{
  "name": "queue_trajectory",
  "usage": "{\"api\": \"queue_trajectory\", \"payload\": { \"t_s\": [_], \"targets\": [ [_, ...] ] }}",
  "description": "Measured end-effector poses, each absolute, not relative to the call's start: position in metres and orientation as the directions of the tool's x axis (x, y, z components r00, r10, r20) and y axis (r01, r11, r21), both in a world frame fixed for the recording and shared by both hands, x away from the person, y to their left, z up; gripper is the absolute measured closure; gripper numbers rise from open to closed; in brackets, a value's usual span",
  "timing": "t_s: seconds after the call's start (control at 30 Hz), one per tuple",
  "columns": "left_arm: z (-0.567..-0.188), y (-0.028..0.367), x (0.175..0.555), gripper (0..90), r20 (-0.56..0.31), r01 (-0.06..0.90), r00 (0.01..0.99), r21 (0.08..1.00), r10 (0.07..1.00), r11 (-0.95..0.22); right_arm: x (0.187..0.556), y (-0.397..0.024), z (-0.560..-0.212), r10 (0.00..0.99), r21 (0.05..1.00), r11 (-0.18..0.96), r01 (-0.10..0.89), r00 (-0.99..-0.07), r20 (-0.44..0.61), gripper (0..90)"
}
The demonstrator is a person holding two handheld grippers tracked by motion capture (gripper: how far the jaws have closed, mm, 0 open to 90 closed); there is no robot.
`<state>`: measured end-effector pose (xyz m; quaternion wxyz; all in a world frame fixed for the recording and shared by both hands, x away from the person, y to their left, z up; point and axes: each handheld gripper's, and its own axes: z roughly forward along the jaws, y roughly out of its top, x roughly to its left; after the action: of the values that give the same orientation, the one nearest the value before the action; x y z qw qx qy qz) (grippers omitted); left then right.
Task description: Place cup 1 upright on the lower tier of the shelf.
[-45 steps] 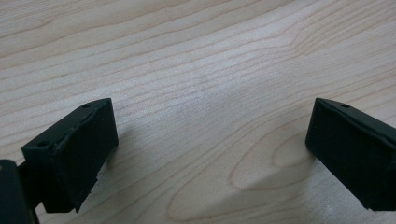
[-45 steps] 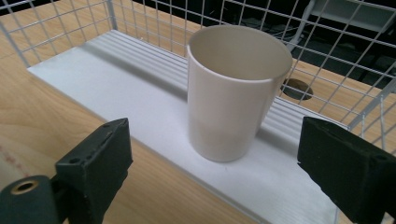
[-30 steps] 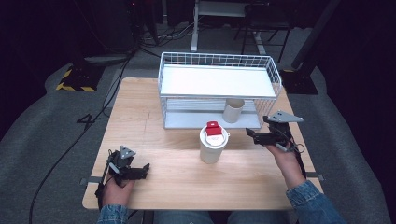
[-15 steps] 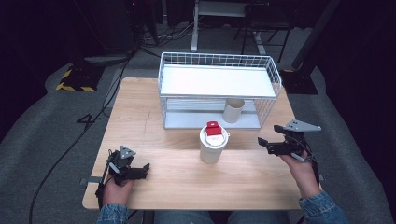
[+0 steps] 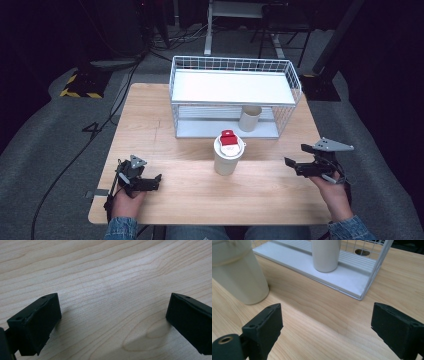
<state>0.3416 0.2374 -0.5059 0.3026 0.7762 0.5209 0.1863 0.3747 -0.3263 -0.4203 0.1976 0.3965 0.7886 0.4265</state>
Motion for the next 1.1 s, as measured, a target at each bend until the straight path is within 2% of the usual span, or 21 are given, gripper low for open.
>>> {"api": "queue_trajectory", "payload": {
  "t_s": [0.27, 0.43, 0.83, 1.1],
  "targets": [
    [-0.506, 0.237, 0.341, 0.7, -0.029, 0.696, 0.386, 0.665, 0.922, -0.271, 0.362, -0.338, -0.441, 0.811, 0.82, 0.328, 0.47, -0.585, 0.011, 10.7],
    [-0.506, 0.237, 0.341, 0.7, -0.022, 0.694, 0.387, 0.665, 0.922, -0.276, 0.356, -0.343, -0.459, 0.819, 0.826, 0.276, 0.492, -0.569, 0.066, 10.7],
    [-0.506, 0.237, 0.341, 0.5, -0.021, 0.691, 0.394, 0.666, 0.919, -0.281, 0.35, -0.347, -0.486, 0.836, 0.798, 0.304, 0.521, -0.548, 0.039, 10.7],
    [-0.506, 0.238, 0.34, 0.5, -0.024, 0.691, 0.4, 0.665, 0.916, -0.284, 0.352, -0.346, -0.499, 0.847, 0.744, 0.35, 0.569, -0.531, 0.007, 10.8]
  ]
}}
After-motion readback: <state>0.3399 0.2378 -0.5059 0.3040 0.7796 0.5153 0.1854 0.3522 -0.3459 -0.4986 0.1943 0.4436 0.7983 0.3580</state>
